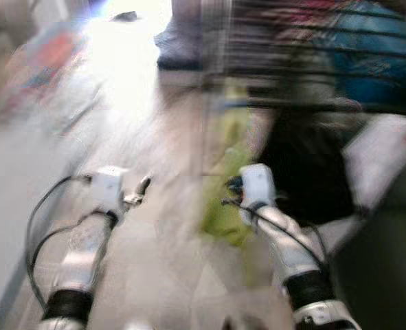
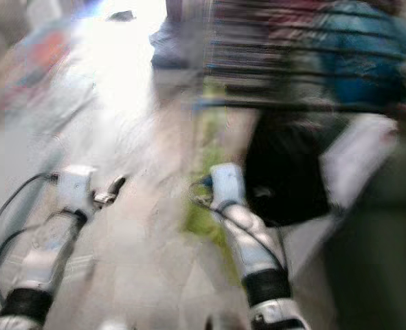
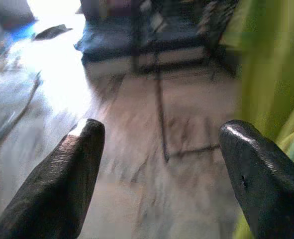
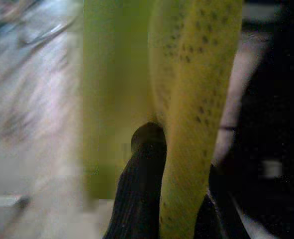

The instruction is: Hang hanger

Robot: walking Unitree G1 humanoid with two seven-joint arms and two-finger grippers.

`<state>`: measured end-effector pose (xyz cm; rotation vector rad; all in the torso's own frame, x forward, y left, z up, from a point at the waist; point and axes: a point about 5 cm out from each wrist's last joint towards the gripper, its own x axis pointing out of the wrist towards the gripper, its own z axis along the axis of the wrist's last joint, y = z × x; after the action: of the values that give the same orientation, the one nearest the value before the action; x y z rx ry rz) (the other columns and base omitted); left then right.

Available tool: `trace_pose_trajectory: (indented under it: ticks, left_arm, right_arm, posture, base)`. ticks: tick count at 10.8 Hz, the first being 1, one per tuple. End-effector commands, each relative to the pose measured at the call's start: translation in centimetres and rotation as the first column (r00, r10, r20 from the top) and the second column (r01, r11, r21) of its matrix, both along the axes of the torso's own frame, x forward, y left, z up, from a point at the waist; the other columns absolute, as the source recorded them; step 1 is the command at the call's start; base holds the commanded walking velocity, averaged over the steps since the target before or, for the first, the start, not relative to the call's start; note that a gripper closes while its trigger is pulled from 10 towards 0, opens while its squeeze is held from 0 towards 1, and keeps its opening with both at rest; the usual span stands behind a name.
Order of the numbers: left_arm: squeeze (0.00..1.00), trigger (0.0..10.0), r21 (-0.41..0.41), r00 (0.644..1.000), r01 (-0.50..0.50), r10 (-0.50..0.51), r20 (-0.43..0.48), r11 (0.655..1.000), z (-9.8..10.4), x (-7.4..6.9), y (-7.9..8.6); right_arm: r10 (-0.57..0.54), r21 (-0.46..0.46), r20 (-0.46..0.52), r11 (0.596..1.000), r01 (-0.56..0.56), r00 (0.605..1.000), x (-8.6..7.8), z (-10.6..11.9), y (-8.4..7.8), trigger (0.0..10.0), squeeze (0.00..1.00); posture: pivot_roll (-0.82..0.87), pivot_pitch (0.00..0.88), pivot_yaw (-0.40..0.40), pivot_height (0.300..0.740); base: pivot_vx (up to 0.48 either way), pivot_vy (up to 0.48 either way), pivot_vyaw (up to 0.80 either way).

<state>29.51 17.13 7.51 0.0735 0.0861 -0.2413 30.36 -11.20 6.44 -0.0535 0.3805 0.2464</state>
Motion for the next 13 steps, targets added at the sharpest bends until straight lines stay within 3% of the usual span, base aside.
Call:
trace_pose_trajectory:
  ticks: [1, 4, 8, 11, 13]
  left_arm:
    - [0.00, 10.0, 0.000, 0.999, 0.035, -0.035, 0.000, 0.999, -0.1, -0.2, -0.6]
    - [0.00, 10.0, 0.010, 1.000, 0.026, -0.026, 0.009, 1.000, 0.0, -0.1, -0.6]
    - [0.00, 10.0, 0.022, 0.999, 0.044, -0.044, 0.009, 0.999, 0.1, -0.1, -0.8]
    - [0.00, 10.0, 0.031, 0.999, 0.055, -0.054, -0.005, 0.998, -0.1, -0.2, -1.0]
    - [0.00, 10.0, 0.035, 0.998, 0.057, -0.056, -0.008, 0.998, -0.2, -0.3, -1.1]
  right_arm:
    - [-0.039, -0.013, 0.019, 0.999, 0.039, 0.999, 0.3, 0.2, -0.9, 10.0, 0.00]
    - [-0.037, -0.013, 0.019, 0.999, 0.037, 0.999, 0.4, 0.1, -0.8, 10.0, 0.00]
    - [-0.080, -0.007, 0.028, 0.997, 0.080, 0.996, 1.6, 0.4, -1.4, 10.0, 0.00]
    - [-0.049, -0.005, -0.060, 0.999, 0.049, 0.997, 3.0, 0.1, -1.2, 10.0, 0.00]
    - [-0.064, 0.043, -0.091, 0.997, 0.068, 0.994, 3.8, 0.2, -1.1, 10.0, 0.00]
  posture:
    - [-0.03, 0.059, -0.034, 0.740]
    - [-0.03, 0.057, -0.034, 0.740]
    - [-0.03, 0.055, -0.030, 0.740]
    - [-0.03, 0.058, -0.030, 0.740]
    - [-0.02, 0.058, -0.034, 0.740]
  base:
    - [0.311, 0.368, 0.00]
    - [0.286, 0.364, 0.00]
    - [0.000, 0.000, 0.00]
    - [0.000, 0.000, 0.00]
    - [0.000, 0.000, 0.00]
